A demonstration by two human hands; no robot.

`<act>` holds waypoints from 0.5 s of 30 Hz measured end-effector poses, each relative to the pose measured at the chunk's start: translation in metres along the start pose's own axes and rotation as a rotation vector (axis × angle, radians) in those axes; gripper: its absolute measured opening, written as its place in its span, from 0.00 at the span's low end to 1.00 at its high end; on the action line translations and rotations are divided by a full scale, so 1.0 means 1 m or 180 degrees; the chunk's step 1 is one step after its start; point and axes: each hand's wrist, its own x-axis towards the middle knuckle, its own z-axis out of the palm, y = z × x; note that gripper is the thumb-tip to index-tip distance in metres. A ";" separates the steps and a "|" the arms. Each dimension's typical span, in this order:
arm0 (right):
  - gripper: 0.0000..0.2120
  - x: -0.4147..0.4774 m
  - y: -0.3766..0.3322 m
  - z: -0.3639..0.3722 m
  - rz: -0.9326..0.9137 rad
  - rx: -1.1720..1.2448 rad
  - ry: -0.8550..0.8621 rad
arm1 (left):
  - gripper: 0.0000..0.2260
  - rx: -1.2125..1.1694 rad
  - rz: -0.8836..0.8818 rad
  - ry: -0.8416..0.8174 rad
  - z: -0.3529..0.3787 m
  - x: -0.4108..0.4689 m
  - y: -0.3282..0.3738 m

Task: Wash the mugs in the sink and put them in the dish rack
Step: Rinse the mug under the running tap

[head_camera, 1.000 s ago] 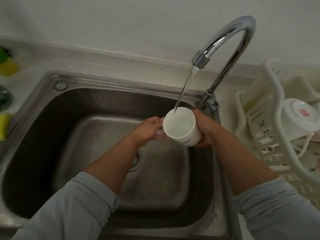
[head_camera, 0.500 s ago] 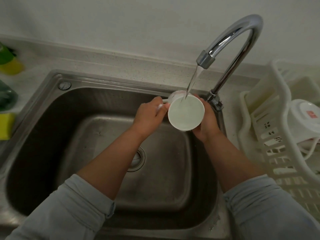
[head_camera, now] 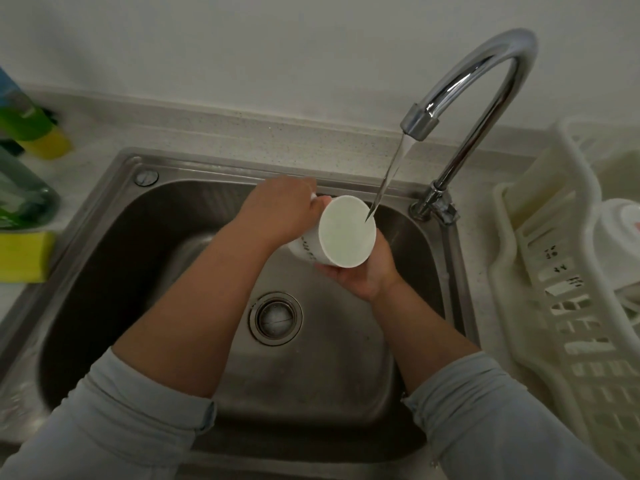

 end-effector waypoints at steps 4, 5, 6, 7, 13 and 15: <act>0.30 -0.005 0.008 -0.004 0.0746 -0.0317 0.0088 | 0.18 0.0144 -0.0221 -0.0503 -0.003 0.003 -0.004; 0.31 -0.008 0.011 -0.008 0.0870 -0.0399 0.0068 | 0.17 0.0202 -0.0253 -0.0733 -0.003 0.004 -0.004; 0.31 -0.011 0.012 -0.012 0.0985 -0.0496 0.0044 | 0.16 0.0156 -0.0329 -0.0915 -0.002 0.006 -0.005; 0.32 -0.014 0.014 -0.016 0.1098 -0.0595 0.0032 | 0.16 -0.0020 -0.0456 -0.1082 0.000 0.007 -0.005; 0.36 -0.030 0.011 -0.041 0.1643 -0.1231 0.0238 | 0.18 -0.1015 -0.0953 -0.1635 0.021 0.004 -0.004; 0.39 -0.035 0.006 -0.048 0.1680 -0.1603 0.0446 | 0.17 -0.1456 -0.1006 -0.2002 0.030 0.000 -0.008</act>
